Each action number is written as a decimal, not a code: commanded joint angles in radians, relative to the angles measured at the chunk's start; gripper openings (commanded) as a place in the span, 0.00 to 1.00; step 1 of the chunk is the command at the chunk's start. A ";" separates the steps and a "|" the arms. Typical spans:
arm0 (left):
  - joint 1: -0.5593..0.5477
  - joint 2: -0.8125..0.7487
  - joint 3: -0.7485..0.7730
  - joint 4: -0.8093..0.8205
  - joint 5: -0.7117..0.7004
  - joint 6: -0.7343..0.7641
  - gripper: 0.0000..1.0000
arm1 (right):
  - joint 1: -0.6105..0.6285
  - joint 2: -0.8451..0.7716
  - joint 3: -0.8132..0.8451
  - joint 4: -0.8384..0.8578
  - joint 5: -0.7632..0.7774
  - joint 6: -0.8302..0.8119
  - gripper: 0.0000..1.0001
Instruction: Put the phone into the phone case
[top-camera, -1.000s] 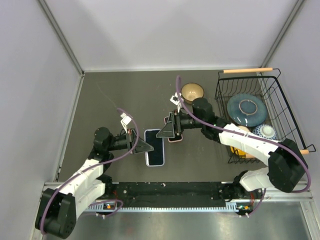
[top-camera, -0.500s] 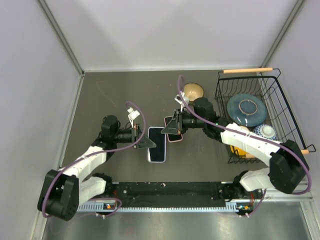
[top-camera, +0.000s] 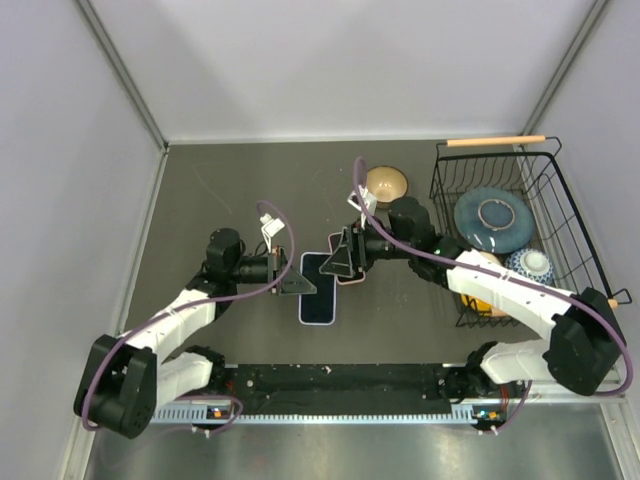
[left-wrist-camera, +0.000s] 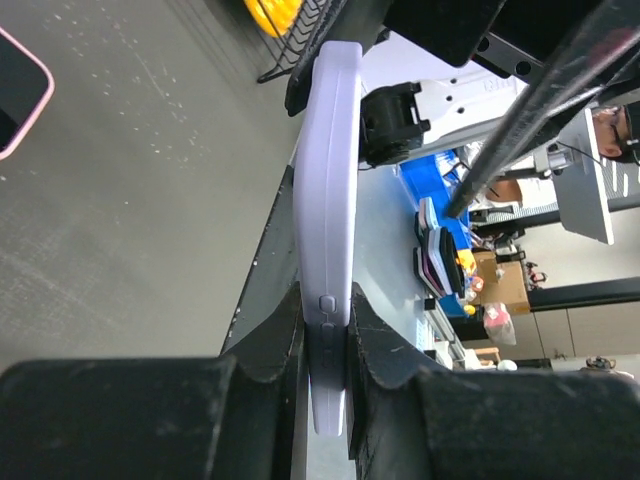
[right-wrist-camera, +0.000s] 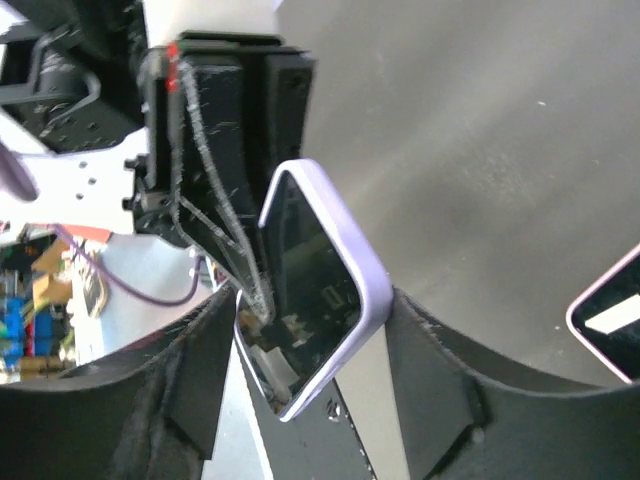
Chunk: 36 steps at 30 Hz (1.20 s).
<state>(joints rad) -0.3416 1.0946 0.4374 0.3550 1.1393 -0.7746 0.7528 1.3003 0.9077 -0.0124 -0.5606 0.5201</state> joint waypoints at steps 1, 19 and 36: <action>-0.008 -0.054 0.000 0.127 0.034 -0.095 0.00 | 0.025 -0.050 0.000 0.128 -0.120 -0.015 0.67; -0.016 0.002 0.075 -0.240 -0.108 0.111 0.00 | 0.023 0.086 0.114 0.124 -0.130 0.004 0.00; -0.010 -0.252 0.006 0.169 -0.283 -0.248 0.00 | 0.013 -0.104 -0.145 0.195 -0.133 0.149 0.86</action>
<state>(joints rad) -0.3561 0.9146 0.4408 0.3550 0.9394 -0.9226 0.7574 1.2587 0.7929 0.1326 -0.6880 0.6441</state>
